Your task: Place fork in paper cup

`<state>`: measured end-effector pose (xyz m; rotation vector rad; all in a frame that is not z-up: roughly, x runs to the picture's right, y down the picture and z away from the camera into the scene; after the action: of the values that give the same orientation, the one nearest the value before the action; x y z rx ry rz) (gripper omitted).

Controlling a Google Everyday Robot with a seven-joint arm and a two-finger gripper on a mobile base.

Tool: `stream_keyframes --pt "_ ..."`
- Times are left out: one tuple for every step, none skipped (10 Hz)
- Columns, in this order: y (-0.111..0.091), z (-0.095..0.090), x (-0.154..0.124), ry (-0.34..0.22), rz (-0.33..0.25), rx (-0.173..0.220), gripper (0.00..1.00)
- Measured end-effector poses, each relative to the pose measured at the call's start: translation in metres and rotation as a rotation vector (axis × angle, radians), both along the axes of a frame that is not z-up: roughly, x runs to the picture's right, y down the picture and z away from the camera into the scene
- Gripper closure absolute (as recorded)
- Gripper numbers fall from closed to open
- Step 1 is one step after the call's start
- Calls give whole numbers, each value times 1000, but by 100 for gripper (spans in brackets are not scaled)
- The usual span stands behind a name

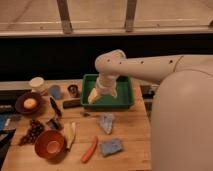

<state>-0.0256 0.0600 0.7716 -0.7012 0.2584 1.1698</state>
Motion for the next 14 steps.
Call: stream_keyframes --pt "5 8 -10 -29 -14 -17 20" --pt "12 14 -18 -49 -18 -34 20" --pt "12 13 -20 -53 -17 -34 20" --pt "12 13 -18 -51 -17 -35 20" --pt "11 13 -16 -48 -15 -35 20" --pt "11 13 -18 -50 -16 -35 20" --pt "12 13 -19 -55 -26 -41 20" --pt "17 17 -23 -62 -51 -62 20" --pt "26 25 -38 -84 -82 -86 20" --pt "35 31 -51 -102 -107 -105 20" --pt "43 39 -60 -116 -131 -127 20" --pt "50 42 -66 -129 -149 -149 20" --pt "54 44 -68 -134 -158 -162 20" --pt "58 45 -71 -139 -166 -174 20"
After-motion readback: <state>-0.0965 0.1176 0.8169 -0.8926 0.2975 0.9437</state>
